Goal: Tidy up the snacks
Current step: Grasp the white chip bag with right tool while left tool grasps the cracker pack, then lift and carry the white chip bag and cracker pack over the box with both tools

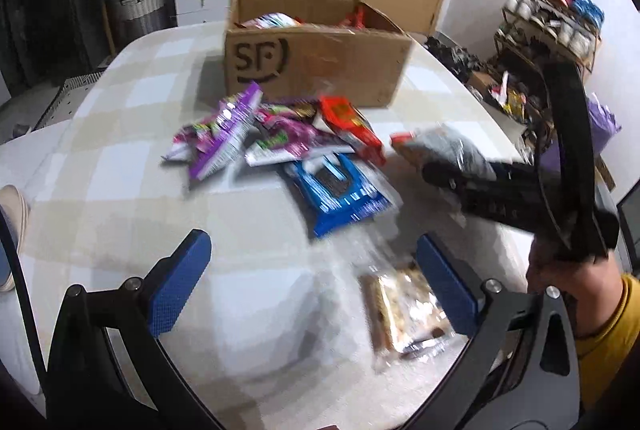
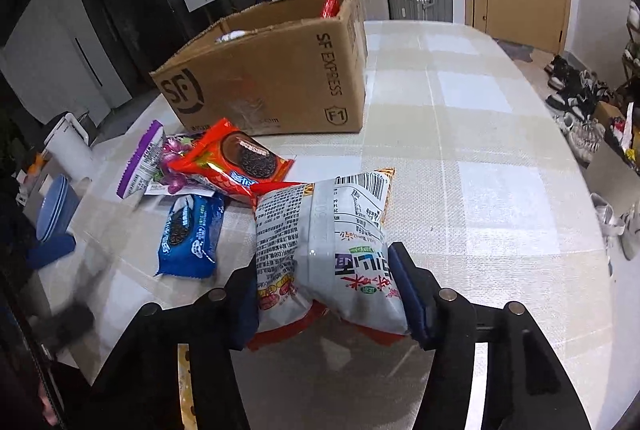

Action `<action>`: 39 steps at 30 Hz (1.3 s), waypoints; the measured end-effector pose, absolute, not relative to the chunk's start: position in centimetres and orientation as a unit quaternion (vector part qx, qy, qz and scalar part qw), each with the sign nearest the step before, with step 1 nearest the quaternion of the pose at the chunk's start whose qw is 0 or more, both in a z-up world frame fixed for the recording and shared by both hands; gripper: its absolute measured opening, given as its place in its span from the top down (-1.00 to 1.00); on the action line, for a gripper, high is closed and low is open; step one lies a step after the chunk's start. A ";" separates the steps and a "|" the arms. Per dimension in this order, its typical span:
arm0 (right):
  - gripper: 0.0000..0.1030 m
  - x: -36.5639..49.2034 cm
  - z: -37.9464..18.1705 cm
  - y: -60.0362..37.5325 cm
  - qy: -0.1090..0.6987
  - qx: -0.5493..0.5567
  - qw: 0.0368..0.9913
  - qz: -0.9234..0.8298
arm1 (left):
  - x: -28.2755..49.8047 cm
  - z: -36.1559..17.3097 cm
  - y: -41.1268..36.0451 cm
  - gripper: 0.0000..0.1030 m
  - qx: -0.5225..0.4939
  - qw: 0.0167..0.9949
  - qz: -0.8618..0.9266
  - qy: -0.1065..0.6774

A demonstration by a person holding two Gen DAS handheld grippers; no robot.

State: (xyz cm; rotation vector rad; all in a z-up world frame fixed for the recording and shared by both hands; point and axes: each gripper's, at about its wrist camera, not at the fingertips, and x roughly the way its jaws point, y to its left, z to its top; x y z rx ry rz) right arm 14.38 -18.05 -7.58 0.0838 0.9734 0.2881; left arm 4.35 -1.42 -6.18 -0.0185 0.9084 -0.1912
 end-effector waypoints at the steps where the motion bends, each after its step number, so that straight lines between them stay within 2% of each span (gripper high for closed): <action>1: -0.12 14.1 -7.3 -18.1 0.461 0.038 0.876 0.136 | 3.9 -6.4 -1.9 -0.99 -0.003 0.894 -0.092 0.439; 10: -0.12 12.1 -6.2 -19.8 0.445 0.042 0.886 0.126 | 1.6 -9.9 -9.1 -0.99 0.088 0.882 -0.099 0.453; 16: -0.12 11.9 -6.5 -22.1 0.450 0.053 0.885 0.107 | 3.0 -11.7 -9.5 -0.98 0.057 0.871 -0.069 0.483; 17: -0.12 11.9 -6.7 -22.5 0.452 0.058 0.884 0.102 | 3.3 -11.9 -9.2 -0.94 0.048 0.870 -0.059 0.487; 18: -0.12 12.0 -6.7 -22.7 0.453 0.062 0.884 0.098 | 3.4 -12.2 -9.0 -0.80 0.042 0.869 -0.050 0.491; 20: -0.12 12.1 -6.8 -22.9 0.456 0.063 0.883 0.092 | 3.6 -12.4 -8.4 -0.72 0.020 0.867 -0.050 0.495; 23: -0.12 12.3 -6.9 -22.8 0.459 0.064 0.881 0.094 | 3.5 -12.2 -8.1 -0.36 0.019 0.871 -0.046 0.488; 24: -0.12 12.3 -7.0 -22.7 0.460 0.062 0.881 0.096 | 3.4 -12.0 -8.1 -0.07 0.018 0.873 -0.047 0.486; 32: -0.12 12.3 -6.9 -21.2 0.459 0.045 0.881 0.107 | 3.9 -11.3 -5.8 -0.06 -0.025 0.867 -0.062 0.493; 39: -0.12 11.7 -5.9 -20.2 0.449 0.061 0.882 0.131 | 3.5 -9.7 -3.4 -0.06 -0.041 0.881 -0.055 0.468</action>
